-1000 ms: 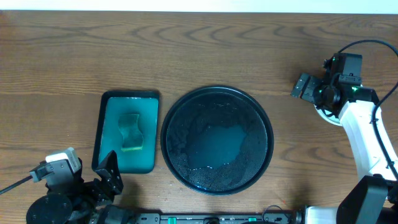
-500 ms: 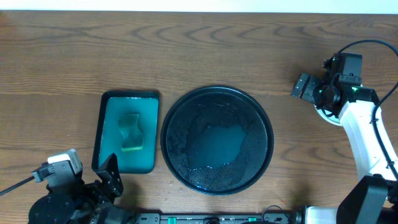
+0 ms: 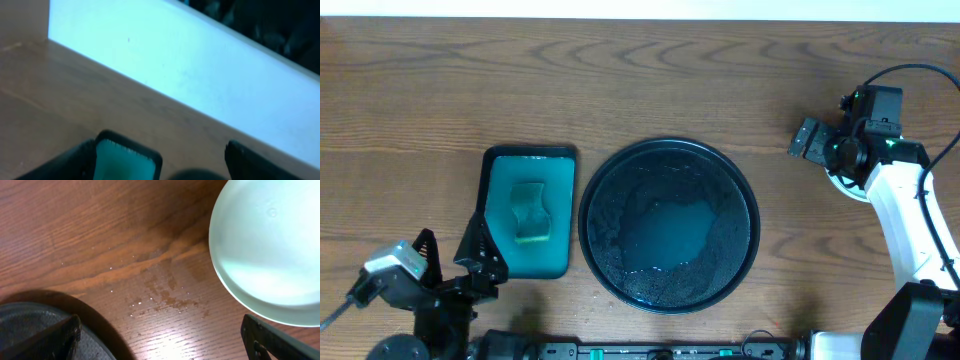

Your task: Clean dirty plates on tray and stack at the side

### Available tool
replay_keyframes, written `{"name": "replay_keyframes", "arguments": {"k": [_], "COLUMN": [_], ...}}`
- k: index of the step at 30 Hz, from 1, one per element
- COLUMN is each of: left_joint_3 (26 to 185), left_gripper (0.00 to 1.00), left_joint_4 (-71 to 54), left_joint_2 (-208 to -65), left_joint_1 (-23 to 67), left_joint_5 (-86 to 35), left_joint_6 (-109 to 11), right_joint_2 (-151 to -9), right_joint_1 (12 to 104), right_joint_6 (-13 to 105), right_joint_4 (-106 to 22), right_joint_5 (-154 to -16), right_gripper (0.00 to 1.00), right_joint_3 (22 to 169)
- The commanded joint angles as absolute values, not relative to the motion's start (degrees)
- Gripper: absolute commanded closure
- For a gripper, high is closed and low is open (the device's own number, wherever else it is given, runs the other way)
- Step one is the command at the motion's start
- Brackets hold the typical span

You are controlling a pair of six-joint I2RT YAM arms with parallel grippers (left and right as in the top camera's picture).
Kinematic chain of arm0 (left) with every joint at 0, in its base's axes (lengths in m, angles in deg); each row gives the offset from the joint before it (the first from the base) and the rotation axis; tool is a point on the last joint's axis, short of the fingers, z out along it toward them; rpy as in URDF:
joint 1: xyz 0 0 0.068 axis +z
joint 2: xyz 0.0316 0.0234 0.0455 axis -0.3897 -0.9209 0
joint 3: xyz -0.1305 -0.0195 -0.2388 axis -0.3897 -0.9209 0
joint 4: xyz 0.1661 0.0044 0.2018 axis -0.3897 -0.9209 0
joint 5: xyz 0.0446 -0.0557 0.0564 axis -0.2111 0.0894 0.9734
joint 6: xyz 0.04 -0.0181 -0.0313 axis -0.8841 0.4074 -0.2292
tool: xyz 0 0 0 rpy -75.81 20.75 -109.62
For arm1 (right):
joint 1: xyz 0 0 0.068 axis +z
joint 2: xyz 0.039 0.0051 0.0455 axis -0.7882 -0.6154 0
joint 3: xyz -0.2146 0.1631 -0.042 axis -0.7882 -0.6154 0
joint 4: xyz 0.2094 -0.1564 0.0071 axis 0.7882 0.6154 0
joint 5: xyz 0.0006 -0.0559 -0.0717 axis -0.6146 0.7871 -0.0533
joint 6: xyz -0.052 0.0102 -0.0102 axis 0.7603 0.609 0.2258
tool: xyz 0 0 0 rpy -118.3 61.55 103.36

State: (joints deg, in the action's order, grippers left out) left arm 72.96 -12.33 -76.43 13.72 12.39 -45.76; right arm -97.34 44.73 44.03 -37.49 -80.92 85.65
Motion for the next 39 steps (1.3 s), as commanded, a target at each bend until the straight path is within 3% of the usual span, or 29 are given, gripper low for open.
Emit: {"name": "replay_keyframes", "arguments": {"k": [1,7,23,34,39], "left_joint_3": [65.35,53.99,31.8,26.17,25.6], "left_gripper": [0.18,0.18,0.18,0.18,0.18], "left_joint_4": [-5.79,8.17,36.13,39.1,34.03], "left_joint_2": [-71.08,-64.96,-64.85,-64.83,-64.83], "left_joint_1": [17.44,21.02,21.07,23.41,23.41], "left_joint_5": [9.22,4.19,3.67,3.4,3.23], "left_joint_6": [-45.85,-45.83,-38.81,-35.9,-35.53], "right_joint_2": [-96.68,-96.68,-96.68,-96.68,-96.68], "right_joint_1": [44.84,44.84,44.84,44.84,44.84], "right_joint_6": [44.71,44.71,44.71,44.71,44.71], "right_joint_4": [-37.51,-37.51,-37.51,-37.51,-37.51], "right_joint_5": [-80.17,-80.17,-80.17,-80.17,-80.17], "right_gripper": [0.01,0.01,0.01,0.01,0.01], "right_joint_3": [85.78,85.78,85.78,85.78,85.78]}}
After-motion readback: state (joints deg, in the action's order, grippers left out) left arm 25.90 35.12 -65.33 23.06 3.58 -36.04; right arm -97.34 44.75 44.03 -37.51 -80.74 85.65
